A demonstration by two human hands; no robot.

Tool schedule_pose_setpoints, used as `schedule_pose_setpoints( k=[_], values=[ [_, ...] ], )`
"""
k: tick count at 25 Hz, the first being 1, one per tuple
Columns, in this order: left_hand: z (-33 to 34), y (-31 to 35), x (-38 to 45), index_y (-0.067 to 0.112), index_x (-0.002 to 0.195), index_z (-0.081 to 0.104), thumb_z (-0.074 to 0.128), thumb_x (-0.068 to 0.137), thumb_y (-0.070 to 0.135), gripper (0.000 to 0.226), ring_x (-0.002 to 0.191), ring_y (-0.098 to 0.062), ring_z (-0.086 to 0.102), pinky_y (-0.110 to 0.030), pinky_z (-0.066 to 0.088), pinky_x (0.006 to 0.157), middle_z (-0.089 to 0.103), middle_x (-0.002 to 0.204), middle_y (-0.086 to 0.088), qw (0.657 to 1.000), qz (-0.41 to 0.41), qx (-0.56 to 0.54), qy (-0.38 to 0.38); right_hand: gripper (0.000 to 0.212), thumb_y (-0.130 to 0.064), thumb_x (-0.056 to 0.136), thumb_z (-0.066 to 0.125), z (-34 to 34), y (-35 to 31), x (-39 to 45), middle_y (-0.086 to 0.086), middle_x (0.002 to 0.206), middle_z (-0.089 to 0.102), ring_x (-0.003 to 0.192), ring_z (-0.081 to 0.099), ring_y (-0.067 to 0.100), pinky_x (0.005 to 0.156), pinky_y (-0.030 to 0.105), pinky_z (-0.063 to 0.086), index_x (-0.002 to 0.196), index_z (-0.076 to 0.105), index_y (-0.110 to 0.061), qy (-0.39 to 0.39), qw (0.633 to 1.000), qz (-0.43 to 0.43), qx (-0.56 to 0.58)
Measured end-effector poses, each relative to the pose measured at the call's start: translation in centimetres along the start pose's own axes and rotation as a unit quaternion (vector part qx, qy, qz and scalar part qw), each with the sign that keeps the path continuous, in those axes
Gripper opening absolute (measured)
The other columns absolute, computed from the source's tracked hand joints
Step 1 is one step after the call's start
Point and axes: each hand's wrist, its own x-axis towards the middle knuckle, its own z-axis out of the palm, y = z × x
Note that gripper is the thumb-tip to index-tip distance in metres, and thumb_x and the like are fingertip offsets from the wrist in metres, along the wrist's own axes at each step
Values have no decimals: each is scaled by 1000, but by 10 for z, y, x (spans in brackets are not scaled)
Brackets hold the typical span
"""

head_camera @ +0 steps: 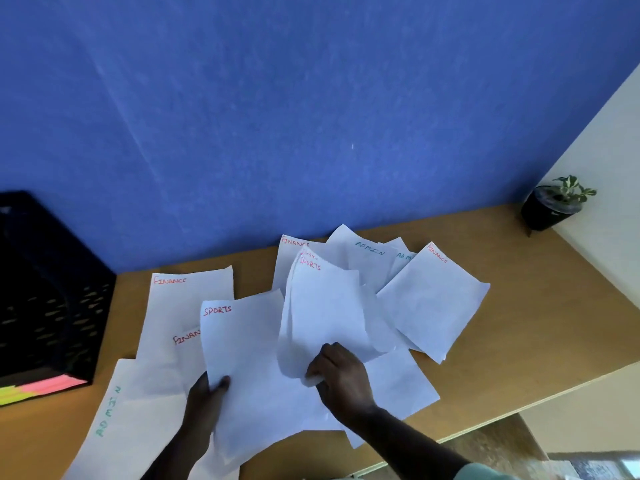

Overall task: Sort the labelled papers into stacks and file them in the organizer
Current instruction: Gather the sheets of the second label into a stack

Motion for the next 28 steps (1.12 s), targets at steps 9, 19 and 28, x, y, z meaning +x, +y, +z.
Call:
schedule_pose_setpoints(
  k=[9, 19, 28],
  values=[
    [-22, -7, -1, 32, 117, 60, 64, 92, 36, 25, 101, -20, 66, -43, 54, 90, 72, 110, 6, 994, -61, -57, -70, 17, -32, 80, 75, 44, -31, -14, -9, 81, 59, 72, 56, 13, 58, 28, 47, 76, 59, -27, -158, 980, -77, 93],
    [-36, -20, 10, 26, 120, 60, 74, 66, 11, 58, 106, -27, 66, -52, 55, 91, 71, 114, -2, 995, -35, 35, -89, 28, -53, 100, 55, 43, -51, -7, -14, 98, 67, 95, 62, 5, 80, 33, 53, 92, 68, -29, -173, 974, 31, 144],
    [-32, 5, -9, 22, 118, 59, 49, 101, 13, 22, 97, -21, 68, -35, 56, 78, 72, 107, -3, 991, -59, -6, -118, 66, -48, 93, 66, 42, -19, 20, 2, 132, 64, 116, 63, 26, 92, 36, 55, 145, 41, -18, -176, 872, 439, 127]
  ],
)
